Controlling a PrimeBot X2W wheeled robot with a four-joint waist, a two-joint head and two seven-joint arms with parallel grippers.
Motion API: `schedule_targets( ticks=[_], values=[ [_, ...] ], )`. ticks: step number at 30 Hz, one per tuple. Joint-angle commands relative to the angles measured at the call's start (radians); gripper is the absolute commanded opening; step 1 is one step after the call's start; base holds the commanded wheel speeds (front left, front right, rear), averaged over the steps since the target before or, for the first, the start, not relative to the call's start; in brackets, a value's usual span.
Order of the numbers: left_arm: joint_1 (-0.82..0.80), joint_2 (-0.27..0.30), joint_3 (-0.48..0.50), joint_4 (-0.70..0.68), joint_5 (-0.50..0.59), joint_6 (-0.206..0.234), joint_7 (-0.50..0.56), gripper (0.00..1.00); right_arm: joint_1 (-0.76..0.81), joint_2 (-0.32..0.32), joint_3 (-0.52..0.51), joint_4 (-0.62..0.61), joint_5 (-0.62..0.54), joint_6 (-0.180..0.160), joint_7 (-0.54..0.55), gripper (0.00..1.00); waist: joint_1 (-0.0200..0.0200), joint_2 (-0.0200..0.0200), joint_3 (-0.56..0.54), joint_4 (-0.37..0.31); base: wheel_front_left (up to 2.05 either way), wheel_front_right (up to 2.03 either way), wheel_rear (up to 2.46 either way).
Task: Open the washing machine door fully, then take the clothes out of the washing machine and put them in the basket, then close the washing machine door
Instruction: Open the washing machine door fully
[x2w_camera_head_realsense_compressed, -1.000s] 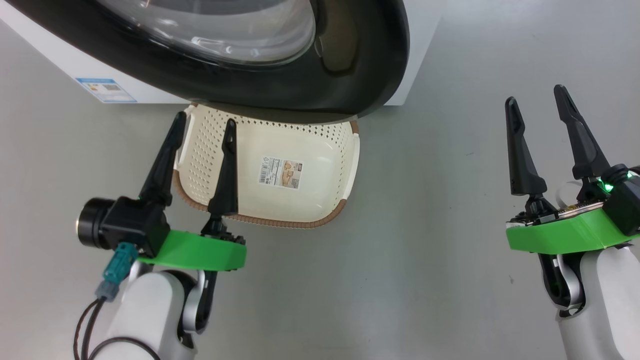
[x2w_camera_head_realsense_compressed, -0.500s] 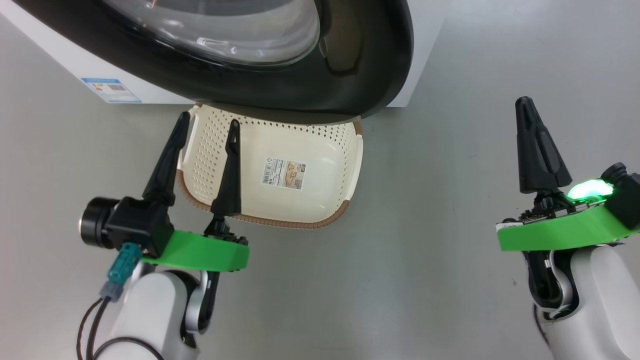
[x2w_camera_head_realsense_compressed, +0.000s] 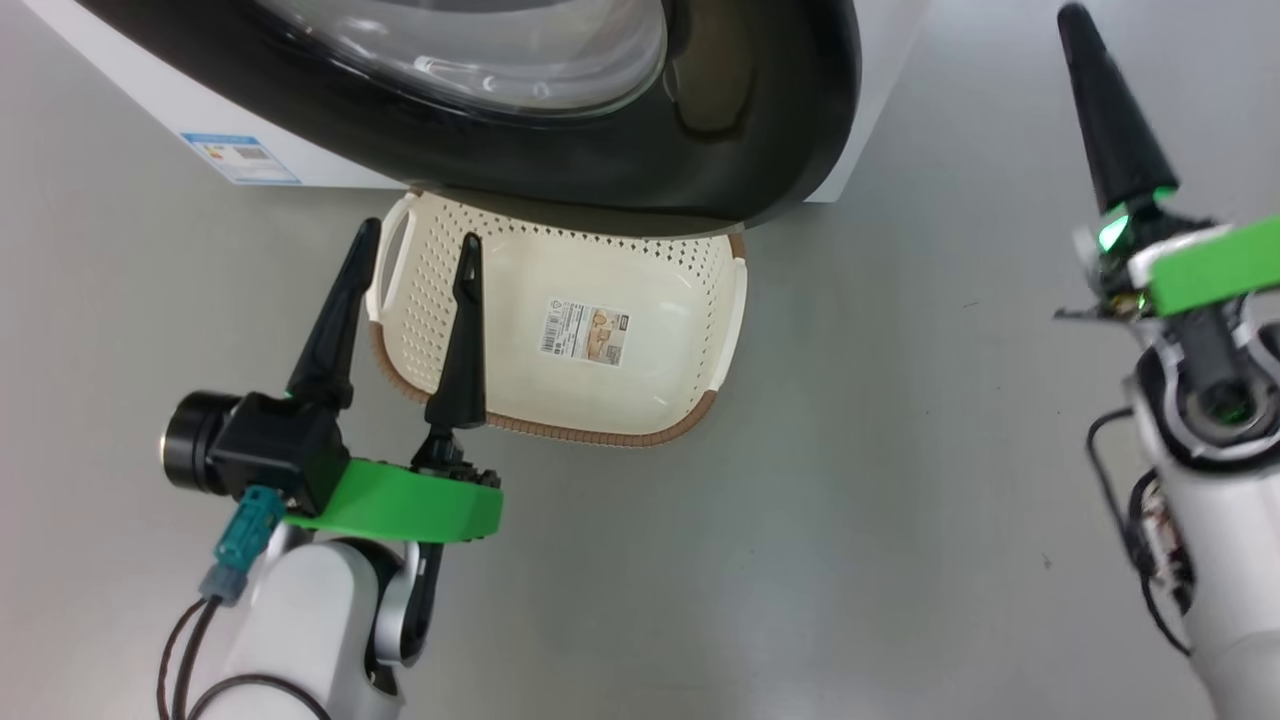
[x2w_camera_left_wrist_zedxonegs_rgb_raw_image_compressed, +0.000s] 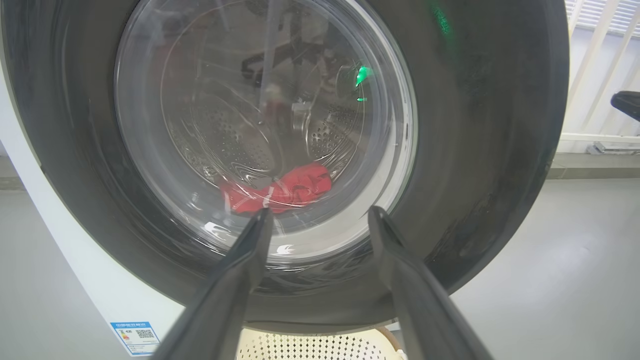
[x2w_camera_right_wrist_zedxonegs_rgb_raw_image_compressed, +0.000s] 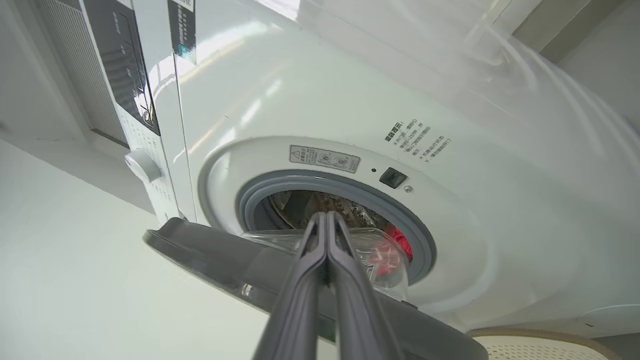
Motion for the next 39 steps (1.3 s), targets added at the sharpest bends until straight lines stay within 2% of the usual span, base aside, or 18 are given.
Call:
schedule_targets(
  ticks=[1,3,4,8,9,16,27,39],
  values=[
    [0.018,0.018,0.034,-0.035,0.009,-0.006,-0.005,1.0,-0.038,-0.003,0.006,-0.009,0.085,0.005,0.062,0.0,0.0,0.0,0.005,0.006,0.0,0.0,0.0],
    [0.018,0.017,0.035,-0.037,0.01,-0.007,-0.005,1.0,-0.073,-0.007,-0.001,0.016,0.165,0.005,0.133,0.0,0.0,0.0,0.008,0.011,0.0,0.0,0.0],
    [0.018,0.017,0.036,-0.038,0.012,-0.006,-0.005,1.0,-0.108,-0.005,-0.004,0.054,0.247,0.005,0.208,0.0,0.0,0.0,0.011,0.014,0.0,0.0,0.0],
    [0.016,0.016,0.039,-0.043,0.016,-0.005,-0.005,1.0,-0.19,-0.009,0.008,0.17,0.404,0.005,0.367,0.0,0.0,0.0,0.018,0.019,0.0,0.0,0.0],
    [0.016,0.016,0.039,-0.043,0.016,-0.005,-0.005,1.0,-0.19,-0.009,0.008,0.17,0.404,0.005,0.367,0.0,0.0,0.0,0.018,0.019,0.0,0.0,0.0],
    [0.013,0.013,0.036,-0.046,0.016,-0.008,-0.005,1.0,-0.347,-0.053,0.084,0.355,0.576,0.005,0.565,0.0,0.0,0.0,0.029,0.035,0.0,0.0,0.0],
    [0.005,0.006,0.026,-0.041,0.012,-0.008,-0.005,1.0,-0.479,-0.093,0.207,0.491,0.622,0.005,0.638,0.0,0.0,0.0,0.041,0.062,0.0,0.0,0.0],
    [0.008,0.002,0.021,-0.02,0.01,-0.008,-0.005,1.0,-0.45,-0.098,0.261,0.49,0.654,0.005,0.67,0.0,0.0,0.0,0.008,0.064,0.0,0.0,0.0]
  ],
)
